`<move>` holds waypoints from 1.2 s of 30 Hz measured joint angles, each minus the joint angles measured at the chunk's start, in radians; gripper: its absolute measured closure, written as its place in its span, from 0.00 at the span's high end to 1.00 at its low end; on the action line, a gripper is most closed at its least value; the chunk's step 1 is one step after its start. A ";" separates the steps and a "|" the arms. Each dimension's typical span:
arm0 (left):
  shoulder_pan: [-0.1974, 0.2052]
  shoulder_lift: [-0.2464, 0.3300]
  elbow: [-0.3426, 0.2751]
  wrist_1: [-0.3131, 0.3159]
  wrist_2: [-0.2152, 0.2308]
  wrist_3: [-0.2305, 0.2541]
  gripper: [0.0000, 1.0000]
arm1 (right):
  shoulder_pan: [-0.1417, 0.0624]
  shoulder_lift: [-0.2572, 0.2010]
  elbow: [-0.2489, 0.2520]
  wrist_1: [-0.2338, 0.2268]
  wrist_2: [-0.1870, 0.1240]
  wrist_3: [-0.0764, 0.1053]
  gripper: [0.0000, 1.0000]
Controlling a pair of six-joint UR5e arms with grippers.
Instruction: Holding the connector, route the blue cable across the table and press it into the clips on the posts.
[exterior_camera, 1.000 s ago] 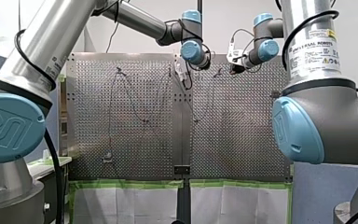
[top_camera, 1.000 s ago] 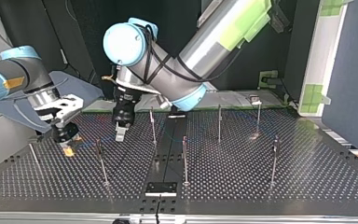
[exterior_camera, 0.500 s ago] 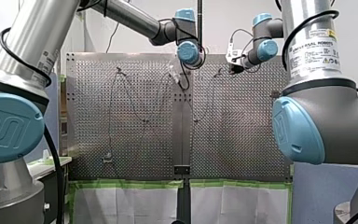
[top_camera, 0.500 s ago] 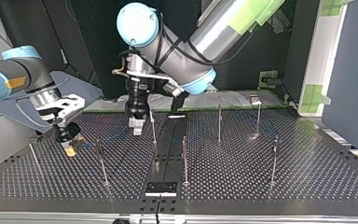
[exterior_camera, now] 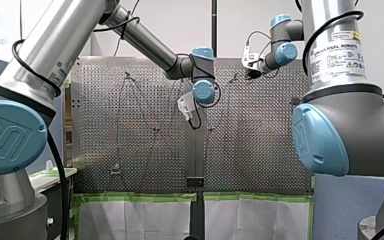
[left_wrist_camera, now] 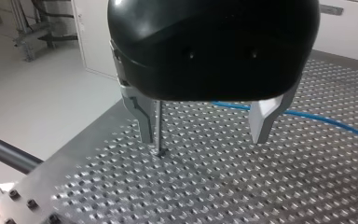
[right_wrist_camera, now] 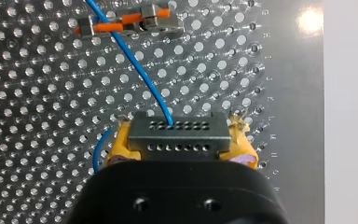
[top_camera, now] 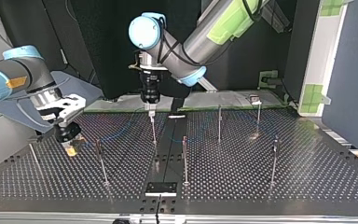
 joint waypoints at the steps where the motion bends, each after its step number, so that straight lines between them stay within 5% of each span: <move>1: 0.000 -0.001 -0.008 0.007 0.000 0.000 1.00 | 0.000 0.000 0.000 0.000 0.000 0.000 0.00; 14: 0.012 -0.023 -0.119 0.118 0.002 0.000 1.00 | 0.001 0.001 0.001 0.000 0.001 0.000 0.00; 22: 0.066 -0.039 -0.204 0.203 0.002 0.001 1.00 | 0.001 0.003 0.002 -0.001 0.002 -0.001 0.00; 36: 0.074 -0.073 -0.355 0.355 0.002 0.001 1.00 | 0.001 0.005 0.003 -0.002 0.003 -0.001 0.00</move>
